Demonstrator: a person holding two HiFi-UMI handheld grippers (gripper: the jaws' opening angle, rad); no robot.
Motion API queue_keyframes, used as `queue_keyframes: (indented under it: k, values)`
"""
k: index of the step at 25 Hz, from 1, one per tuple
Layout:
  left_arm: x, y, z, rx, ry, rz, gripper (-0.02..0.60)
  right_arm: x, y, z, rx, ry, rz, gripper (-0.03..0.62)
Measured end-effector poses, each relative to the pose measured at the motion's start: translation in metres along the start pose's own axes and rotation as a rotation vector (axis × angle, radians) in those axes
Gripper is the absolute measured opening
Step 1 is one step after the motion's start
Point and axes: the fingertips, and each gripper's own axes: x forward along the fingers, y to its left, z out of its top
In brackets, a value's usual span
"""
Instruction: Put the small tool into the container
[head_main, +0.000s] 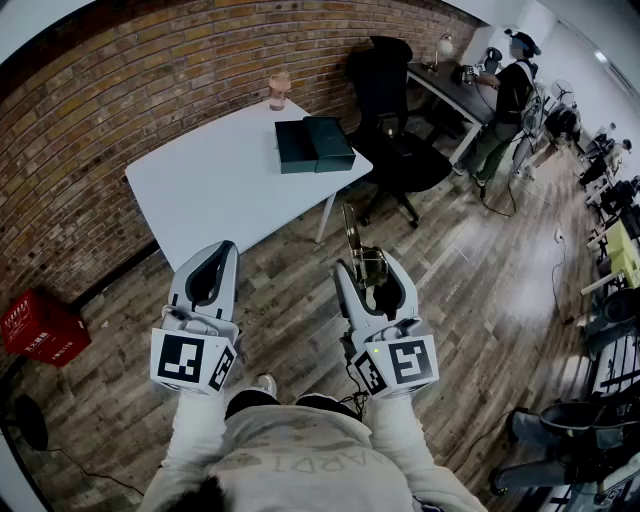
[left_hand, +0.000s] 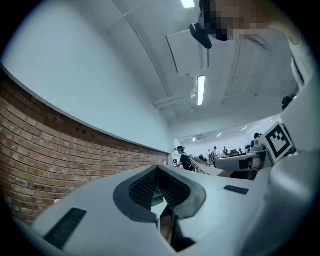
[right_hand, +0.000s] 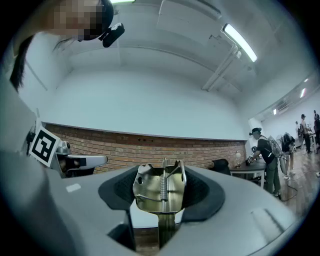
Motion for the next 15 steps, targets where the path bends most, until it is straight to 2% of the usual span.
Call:
queue_keyframes:
  k: [8,15]
  values:
    - [0.011,0.001,-0.003,0.001,-0.001,-0.008,0.011,0.007,-0.003,-0.001,-0.007,-0.004,0.001,0.241]
    - [0.026,0.020,-0.006,0.000,0.000,-0.030,0.009,0.030,-0.003,-0.007,0.000,-0.001,-0.022,0.242]
